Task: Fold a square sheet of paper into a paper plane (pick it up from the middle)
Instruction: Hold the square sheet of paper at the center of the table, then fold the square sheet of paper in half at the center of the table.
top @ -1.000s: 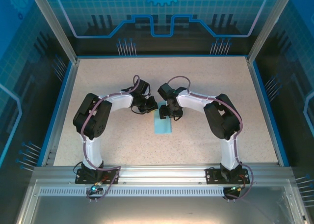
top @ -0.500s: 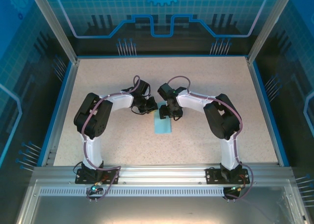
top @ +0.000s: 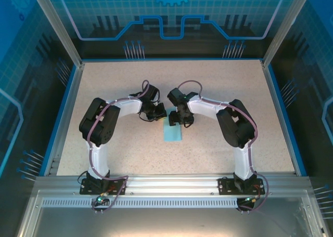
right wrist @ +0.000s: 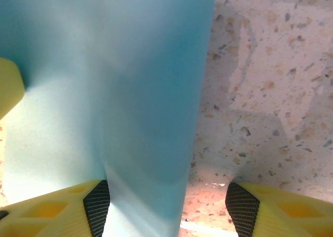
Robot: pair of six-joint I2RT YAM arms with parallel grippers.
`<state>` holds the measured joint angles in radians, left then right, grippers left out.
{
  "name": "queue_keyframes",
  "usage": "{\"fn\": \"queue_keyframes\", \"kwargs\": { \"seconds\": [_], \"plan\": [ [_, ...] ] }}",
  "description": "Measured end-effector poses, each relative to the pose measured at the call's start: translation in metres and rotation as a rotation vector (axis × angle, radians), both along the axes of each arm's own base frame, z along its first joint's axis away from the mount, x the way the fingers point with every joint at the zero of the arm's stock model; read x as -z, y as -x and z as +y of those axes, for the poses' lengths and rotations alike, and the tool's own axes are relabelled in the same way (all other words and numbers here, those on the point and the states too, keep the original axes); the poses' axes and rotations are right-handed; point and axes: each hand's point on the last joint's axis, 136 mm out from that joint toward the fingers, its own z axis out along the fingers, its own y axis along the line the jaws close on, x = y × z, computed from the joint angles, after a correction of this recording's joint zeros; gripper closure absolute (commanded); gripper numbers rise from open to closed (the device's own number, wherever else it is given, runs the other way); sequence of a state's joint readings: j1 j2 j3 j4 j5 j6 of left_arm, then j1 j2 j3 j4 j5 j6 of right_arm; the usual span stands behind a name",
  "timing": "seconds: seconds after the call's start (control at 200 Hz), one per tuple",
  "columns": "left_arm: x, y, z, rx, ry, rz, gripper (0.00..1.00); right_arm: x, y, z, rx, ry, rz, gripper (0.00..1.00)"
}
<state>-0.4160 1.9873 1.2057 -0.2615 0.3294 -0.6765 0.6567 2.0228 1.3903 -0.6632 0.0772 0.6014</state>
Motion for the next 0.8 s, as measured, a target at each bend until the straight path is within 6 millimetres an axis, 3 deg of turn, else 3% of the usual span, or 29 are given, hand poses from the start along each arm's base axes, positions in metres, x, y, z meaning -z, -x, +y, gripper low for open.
{"fn": "queue_keyframes", "kwargs": {
  "seconds": [0.245, 0.44, 0.575, 0.8],
  "plan": [
    [0.001, 0.0, 0.0, 0.015, -0.006, -0.003, 0.92, -0.018, 0.009, 0.005, -0.028, -0.111, -0.03, 0.27],
    [0.0, -0.002, -0.001, 0.021, -0.007, -0.008, 0.93, -0.077, 0.005, 0.022, -0.068, -0.272, -0.145, 0.3],
    [0.001, -0.002, -0.001, 0.022, -0.008, -0.007, 0.93, -0.099, 0.003, 0.038, -0.106, -0.377, -0.18, 0.4],
    [0.001, -0.001, -0.001, 0.025, -0.009, -0.007, 0.94, -0.083, 0.007, 0.055, -0.125, -0.468, -0.103, 0.66]
  ]
}}
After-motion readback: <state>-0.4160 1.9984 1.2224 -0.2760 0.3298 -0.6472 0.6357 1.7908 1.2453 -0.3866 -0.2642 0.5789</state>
